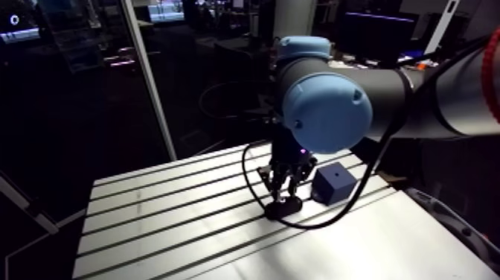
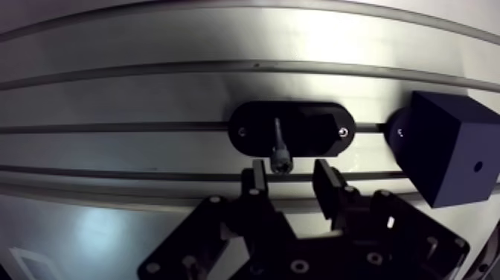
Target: Pick up the M10 bolt and insert it into the hole until fully seated.
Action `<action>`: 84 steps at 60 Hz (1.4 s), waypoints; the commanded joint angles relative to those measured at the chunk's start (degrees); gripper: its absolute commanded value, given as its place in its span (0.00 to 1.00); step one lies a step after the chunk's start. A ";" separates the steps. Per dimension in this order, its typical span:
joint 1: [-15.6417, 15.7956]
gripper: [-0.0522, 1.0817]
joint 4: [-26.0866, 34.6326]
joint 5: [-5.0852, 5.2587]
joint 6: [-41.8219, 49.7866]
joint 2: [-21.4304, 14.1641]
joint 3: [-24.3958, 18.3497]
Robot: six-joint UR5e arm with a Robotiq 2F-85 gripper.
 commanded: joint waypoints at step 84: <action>0.26 0.52 -2.73 0.02 0.06 1.16 1.11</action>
